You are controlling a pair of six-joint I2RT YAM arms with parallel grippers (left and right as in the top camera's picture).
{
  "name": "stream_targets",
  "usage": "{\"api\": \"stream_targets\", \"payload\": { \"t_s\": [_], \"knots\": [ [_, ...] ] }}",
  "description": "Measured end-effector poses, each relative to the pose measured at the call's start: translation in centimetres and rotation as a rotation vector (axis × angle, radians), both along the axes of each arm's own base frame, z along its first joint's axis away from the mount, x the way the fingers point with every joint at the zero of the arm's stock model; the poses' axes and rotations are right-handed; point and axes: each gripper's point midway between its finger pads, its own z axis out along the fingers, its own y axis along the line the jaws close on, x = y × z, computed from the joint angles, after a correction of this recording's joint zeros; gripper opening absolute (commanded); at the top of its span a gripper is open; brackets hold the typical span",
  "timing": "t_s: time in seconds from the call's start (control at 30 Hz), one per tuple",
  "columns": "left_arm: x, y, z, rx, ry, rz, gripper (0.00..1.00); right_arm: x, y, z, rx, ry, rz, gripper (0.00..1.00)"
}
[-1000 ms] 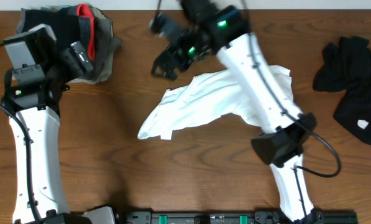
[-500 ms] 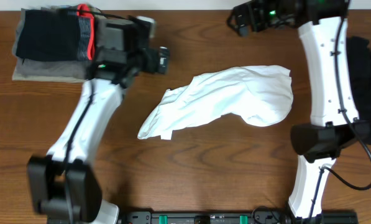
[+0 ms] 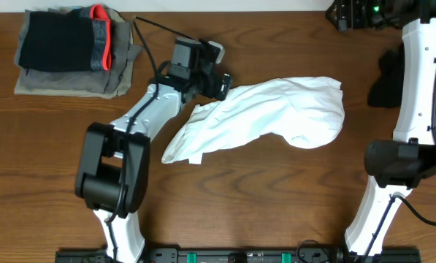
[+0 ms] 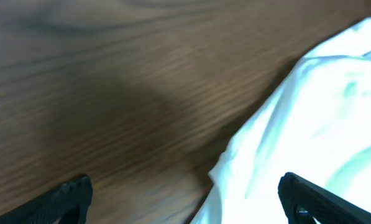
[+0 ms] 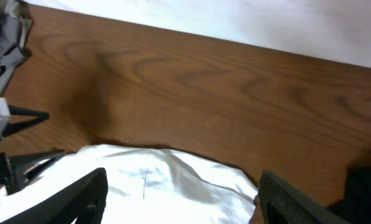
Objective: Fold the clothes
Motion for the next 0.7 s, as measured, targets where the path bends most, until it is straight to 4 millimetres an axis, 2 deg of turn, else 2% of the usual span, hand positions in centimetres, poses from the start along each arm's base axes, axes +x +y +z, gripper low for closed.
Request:
{"api": "stream_targets", "payload": {
  "t_s": [0.2,0.33,0.53,0.7],
  "knots": [
    [-0.8,-1.3,-1.3,-0.005,0.032,-0.035,0.92,-0.1,0.1,0.0,0.000,0.003,0.001,0.75],
    [-0.8,-1.3,-2.3,-0.001,0.049,-0.036,0.89,-0.1,0.1,-0.1,0.000,0.005,0.001,0.74],
    [-1.2,-1.3,-4.8,0.018,0.103,-0.039,0.84,-0.2,0.1,-0.2,0.000,0.012,0.001,0.73],
    [-1.5,-1.9,-4.8,0.004,0.105,-0.055,0.77,-0.2,0.1,-0.2,0.000,0.012,0.001,0.73]
  ]
}}
